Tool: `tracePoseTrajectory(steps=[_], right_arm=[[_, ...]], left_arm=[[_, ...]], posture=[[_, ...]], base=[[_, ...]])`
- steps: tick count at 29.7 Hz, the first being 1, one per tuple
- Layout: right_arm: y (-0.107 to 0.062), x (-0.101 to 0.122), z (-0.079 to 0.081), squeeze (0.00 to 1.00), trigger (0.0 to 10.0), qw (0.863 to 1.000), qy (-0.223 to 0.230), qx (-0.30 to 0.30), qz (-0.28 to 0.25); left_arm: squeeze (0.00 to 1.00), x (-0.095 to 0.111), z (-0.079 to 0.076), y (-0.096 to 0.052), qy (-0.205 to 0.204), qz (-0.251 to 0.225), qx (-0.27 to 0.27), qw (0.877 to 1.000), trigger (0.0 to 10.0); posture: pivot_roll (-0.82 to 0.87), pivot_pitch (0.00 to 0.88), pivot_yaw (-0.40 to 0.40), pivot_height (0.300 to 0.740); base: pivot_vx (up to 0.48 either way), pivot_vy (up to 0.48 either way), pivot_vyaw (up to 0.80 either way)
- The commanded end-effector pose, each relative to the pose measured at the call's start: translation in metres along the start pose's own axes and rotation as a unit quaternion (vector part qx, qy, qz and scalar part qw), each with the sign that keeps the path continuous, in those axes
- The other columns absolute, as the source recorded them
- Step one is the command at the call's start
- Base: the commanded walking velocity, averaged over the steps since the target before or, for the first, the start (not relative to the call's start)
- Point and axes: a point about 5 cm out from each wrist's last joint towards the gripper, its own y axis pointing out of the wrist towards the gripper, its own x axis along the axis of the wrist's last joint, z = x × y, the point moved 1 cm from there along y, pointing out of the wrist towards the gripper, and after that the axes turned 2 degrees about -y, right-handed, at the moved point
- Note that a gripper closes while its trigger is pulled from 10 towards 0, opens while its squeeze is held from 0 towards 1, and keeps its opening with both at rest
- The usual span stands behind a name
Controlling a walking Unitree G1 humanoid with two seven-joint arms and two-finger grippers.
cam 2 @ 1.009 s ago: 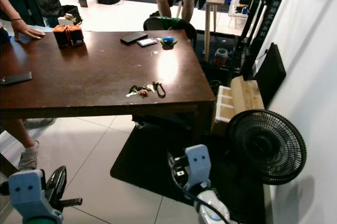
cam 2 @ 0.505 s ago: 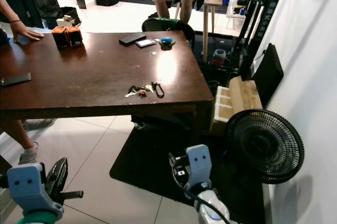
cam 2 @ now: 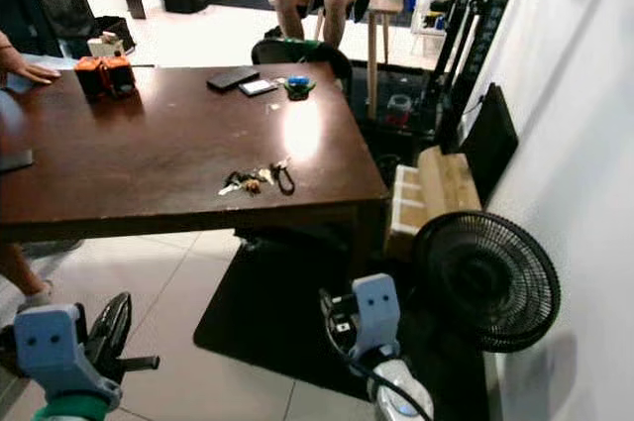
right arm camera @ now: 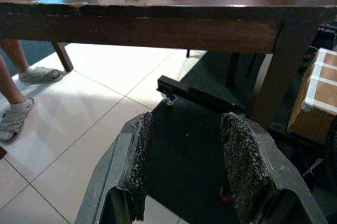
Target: Hang keys on a hook
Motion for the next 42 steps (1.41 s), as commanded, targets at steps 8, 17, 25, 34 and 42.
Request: tracePoseTrajectory(steps=[8,17,25,34,42], right_arm=[[-0.0036,-0.007,0.0027,0.0,10.0,1.0,0.0,0.003,0.011],[-0.0034,-0.0069,0.0029,0.0,10.0,1.0,0.001,0.004,0.01],[-0.0034,-0.007,0.0033,0.0,10.0,1.0,0.001,0.004,0.011],[-0.0033,-0.007,0.0033,0.0,10.0,1.0,0.001,0.004,0.011],[-0.0033,-0.007,0.0039,0.0,10.0,1.0,0.001,0.005,0.011]], left_arm=[[0.0,-0.0036,0.0031,-0.0035,0.004,0.012,0.003,1.0,10.0],[0.0,-0.0036,0.0034,-0.0036,0.003,0.013,0.003,1.0,10.0],[0.0,-0.0039,0.0036,-0.0043,0.002,0.014,0.003,1.0,10.0],[0.0,-0.0037,0.0038,-0.0042,0.002,0.015,0.004,1.0,10.0],[0.0,-0.0035,0.0044,-0.0047,0.002,0.016,0.005,1.0,10.0]], posture=[[-0.06,0.061,0.099,0.74],[-0.06,0.061,0.099,0.74],[-0.06,0.061,0.099,0.74],[-0.06,0.066,0.098,0.74],[-0.06,0.069,0.097,0.74]], base=[[0.293,0.0,0.0],[0.278,0.0,0.0],[0.265,0.0,0.0],[0.167,0.0,0.0],[0.0,0.0,0.0]])
